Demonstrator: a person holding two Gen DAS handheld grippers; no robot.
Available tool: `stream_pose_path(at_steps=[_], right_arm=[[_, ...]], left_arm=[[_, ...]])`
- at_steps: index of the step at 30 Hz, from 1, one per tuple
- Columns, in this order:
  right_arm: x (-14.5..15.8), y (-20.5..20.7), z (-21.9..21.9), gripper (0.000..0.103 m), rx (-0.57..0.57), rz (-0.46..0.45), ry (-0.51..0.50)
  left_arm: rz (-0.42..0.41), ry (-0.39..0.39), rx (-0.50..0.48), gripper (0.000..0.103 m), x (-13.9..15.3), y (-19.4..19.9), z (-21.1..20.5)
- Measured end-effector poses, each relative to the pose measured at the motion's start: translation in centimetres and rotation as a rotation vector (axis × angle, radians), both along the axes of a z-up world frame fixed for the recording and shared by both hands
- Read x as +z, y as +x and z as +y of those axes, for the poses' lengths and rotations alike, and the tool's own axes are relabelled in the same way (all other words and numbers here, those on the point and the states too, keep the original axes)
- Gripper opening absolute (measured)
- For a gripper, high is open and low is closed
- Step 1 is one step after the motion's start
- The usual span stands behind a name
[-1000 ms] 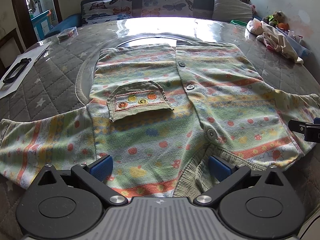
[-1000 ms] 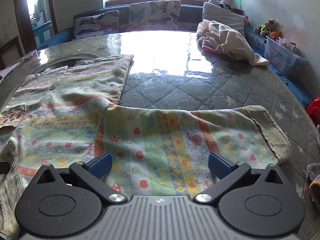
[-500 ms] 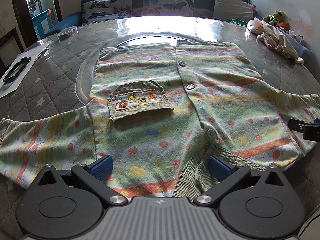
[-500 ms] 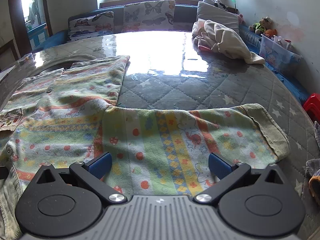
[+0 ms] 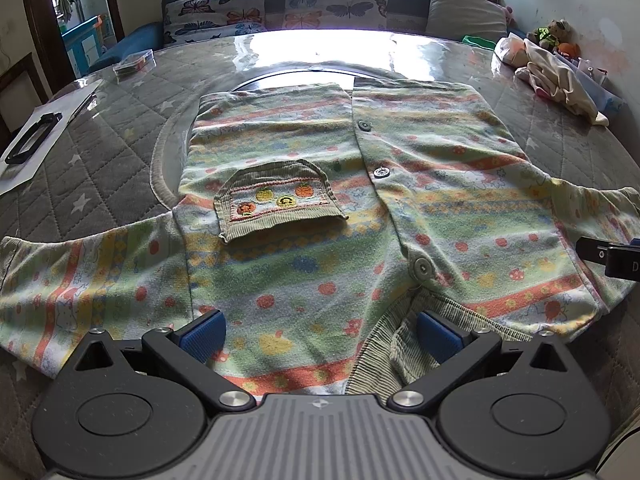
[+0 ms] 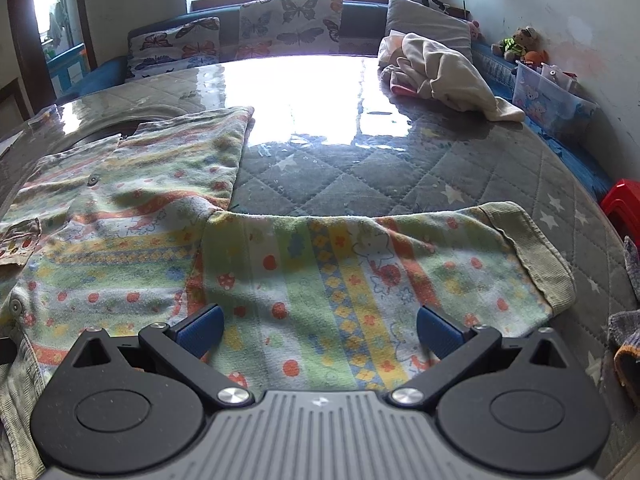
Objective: Fold clothes
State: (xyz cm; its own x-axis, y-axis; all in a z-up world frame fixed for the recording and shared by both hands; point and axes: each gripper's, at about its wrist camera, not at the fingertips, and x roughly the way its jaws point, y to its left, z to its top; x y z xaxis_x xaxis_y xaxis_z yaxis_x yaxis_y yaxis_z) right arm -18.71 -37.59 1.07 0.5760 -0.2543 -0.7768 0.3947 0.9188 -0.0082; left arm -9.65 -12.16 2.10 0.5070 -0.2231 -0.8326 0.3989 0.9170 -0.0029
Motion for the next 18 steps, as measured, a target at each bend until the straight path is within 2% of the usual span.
stream_pose_path(at_steps=[6, 14, 18], right_arm=[[0.3, 0.5, 0.2, 0.103, -0.013, 0.042, -0.011], [0.7, 1.0, 1.8, 0.103, -0.003, 0.068, -0.117], [0.8, 1.2, 1.9, 0.103, -0.004, 0.077, -0.133]], left_arm=[[0.003, 0.002, 0.001, 0.103, 0.0, 0.0, -0.1], [0.003, 0.001, 0.002, 0.103, 0.0, 0.1, 0.0], [0.003, 0.001, 0.001, 0.103, 0.0, 0.0, 0.0]])
